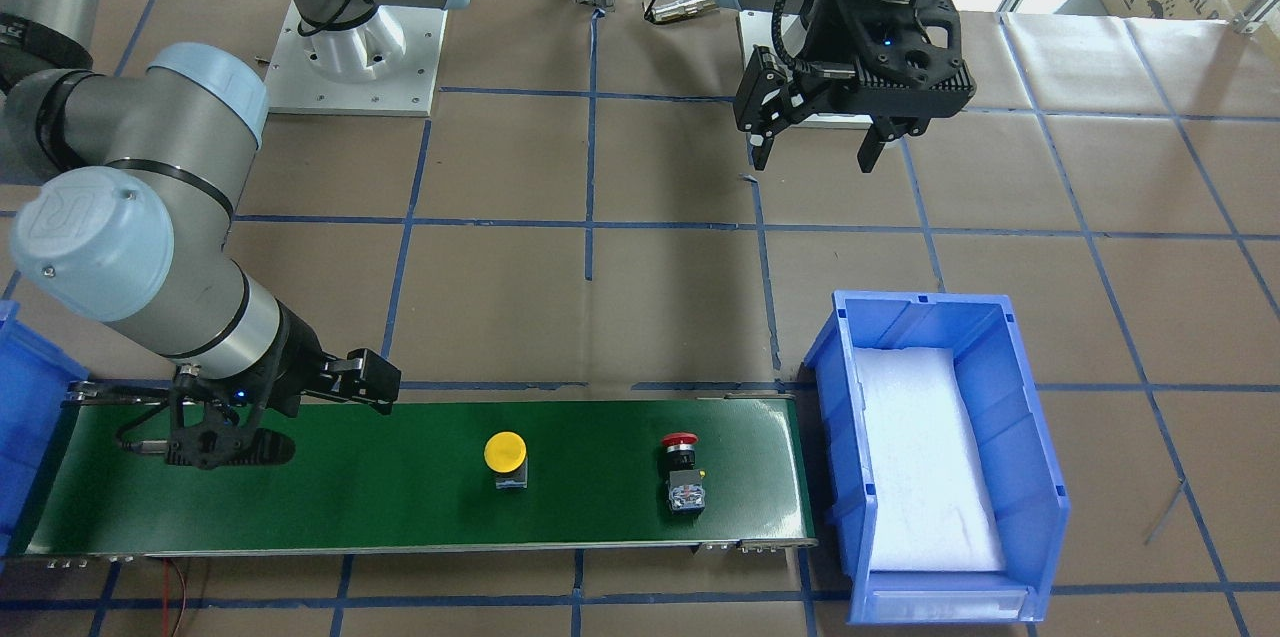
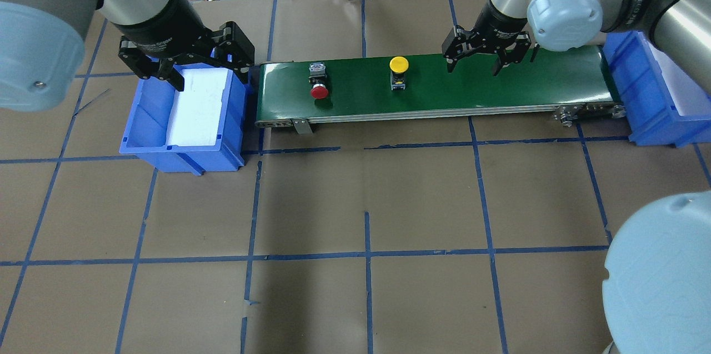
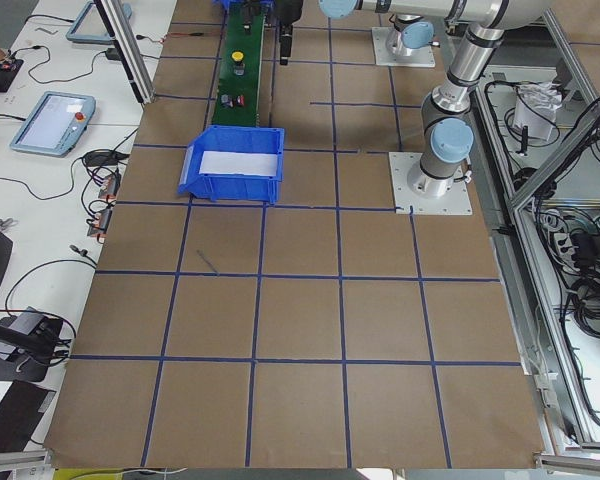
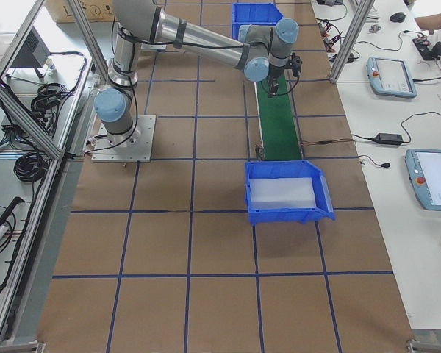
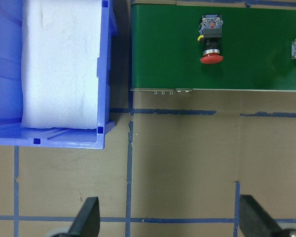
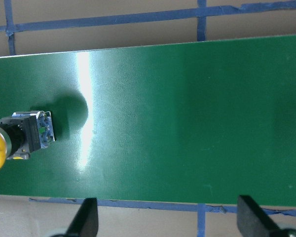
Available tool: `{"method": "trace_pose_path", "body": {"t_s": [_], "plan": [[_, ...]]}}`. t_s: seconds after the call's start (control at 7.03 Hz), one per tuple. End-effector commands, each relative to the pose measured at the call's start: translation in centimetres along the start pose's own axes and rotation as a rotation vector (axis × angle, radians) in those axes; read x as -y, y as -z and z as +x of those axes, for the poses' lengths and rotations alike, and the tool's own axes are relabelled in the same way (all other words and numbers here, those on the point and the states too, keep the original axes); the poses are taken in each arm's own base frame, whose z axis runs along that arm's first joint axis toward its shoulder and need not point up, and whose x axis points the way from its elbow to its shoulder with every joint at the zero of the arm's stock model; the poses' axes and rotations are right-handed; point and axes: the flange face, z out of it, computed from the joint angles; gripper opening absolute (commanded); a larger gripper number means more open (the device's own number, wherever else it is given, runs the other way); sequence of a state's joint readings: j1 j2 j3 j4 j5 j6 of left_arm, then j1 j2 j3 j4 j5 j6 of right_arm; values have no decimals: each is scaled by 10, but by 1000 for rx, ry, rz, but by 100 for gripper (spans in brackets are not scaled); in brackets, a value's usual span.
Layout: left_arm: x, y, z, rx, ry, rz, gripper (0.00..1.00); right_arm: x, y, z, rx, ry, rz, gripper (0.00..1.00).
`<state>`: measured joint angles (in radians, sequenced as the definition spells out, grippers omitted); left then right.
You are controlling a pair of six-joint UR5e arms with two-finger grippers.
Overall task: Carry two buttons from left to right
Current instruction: 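Withdraw the left gripper over the bin while the right gripper moves above the conveyor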
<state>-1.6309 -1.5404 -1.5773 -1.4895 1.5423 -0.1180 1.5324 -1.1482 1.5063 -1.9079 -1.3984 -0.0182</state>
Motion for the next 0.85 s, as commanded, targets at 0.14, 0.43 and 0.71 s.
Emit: {"method": "trace_pose_path", "body": {"t_s": [0.14, 0.43, 0.71], "plan": [[2, 0, 0, -2, 0, 0, 100, -1, -5, 0, 4, 0, -8, 100], [1, 0, -1, 0, 3, 1, 100, -1, -4, 2, 3, 2, -7, 100], [1, 0, -1, 0, 3, 1, 100, 0, -5, 4, 4, 0, -8, 100]]}}
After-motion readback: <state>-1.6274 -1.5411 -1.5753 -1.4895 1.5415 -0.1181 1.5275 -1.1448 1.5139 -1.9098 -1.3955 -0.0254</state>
